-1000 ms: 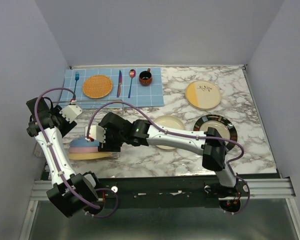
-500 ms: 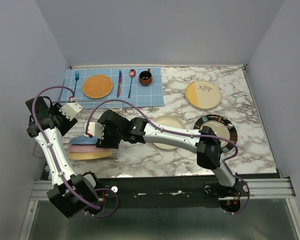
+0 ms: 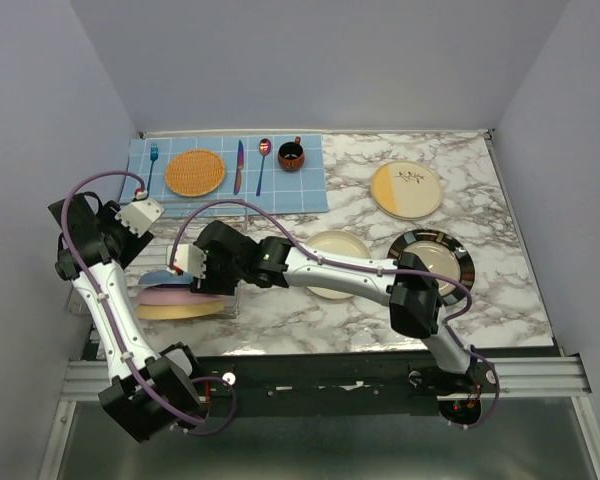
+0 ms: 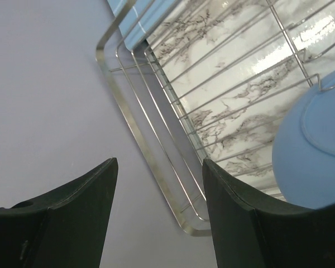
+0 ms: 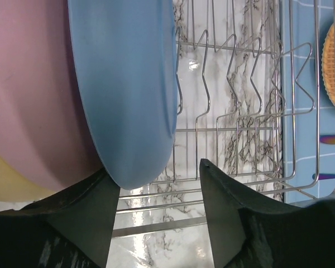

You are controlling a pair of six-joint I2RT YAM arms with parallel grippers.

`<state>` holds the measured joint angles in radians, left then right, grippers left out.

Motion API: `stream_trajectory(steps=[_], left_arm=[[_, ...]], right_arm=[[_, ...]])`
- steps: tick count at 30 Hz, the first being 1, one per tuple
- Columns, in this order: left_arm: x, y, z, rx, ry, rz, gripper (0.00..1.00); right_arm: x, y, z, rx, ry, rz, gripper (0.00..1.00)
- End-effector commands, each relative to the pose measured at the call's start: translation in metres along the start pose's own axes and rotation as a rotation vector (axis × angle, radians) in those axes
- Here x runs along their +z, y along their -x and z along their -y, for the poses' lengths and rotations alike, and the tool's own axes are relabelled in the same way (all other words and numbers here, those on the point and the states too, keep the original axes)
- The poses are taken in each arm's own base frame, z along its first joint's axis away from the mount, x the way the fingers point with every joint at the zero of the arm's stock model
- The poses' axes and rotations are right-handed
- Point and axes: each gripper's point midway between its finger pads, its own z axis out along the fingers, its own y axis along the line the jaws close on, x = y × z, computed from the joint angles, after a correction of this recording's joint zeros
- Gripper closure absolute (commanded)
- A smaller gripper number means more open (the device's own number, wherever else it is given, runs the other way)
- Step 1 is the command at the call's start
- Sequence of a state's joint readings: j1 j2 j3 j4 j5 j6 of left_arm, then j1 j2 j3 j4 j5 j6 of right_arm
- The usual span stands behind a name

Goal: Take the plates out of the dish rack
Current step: Unload the plate from the dish rack.

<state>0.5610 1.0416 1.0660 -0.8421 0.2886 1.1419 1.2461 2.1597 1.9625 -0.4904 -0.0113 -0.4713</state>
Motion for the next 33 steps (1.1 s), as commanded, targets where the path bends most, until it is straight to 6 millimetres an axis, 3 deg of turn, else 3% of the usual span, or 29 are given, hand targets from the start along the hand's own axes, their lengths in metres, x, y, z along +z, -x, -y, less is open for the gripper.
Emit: stream_trajectory(steps=[1, 4, 15, 22, 33], left_arm=[[-0.012, 0.023, -0.015, -0.018, 0.082, 0.109, 0.29], [-0.015, 0.025, -0.013, -0.018, 0.088, 0.118, 0.29], [-0.013, 0.022, -0.010, -0.016, 0.087, 0.112, 0.29], [-0.018, 0.034, -0.026, -0.044, 0.145, 0.157, 0.29], [-0.033, 0.068, -0.047, -0.181, 0.217, 0.321, 0.23]], right_arm=[[0.020, -0.011, 0.010, 0.012, -0.053, -0.019, 0.44], [0.020, -0.012, 0.012, 0.015, -0.070, -0.015, 0.54], [0.010, -0.017, 0.016, 0.015, -0.096, -0.036, 0.71], [0.000, -0.017, 0.021, 0.017, -0.118, -0.054, 0.99], [-0.043, 0.010, 0.041, 0.025, -0.183, -0.011, 0.99]])
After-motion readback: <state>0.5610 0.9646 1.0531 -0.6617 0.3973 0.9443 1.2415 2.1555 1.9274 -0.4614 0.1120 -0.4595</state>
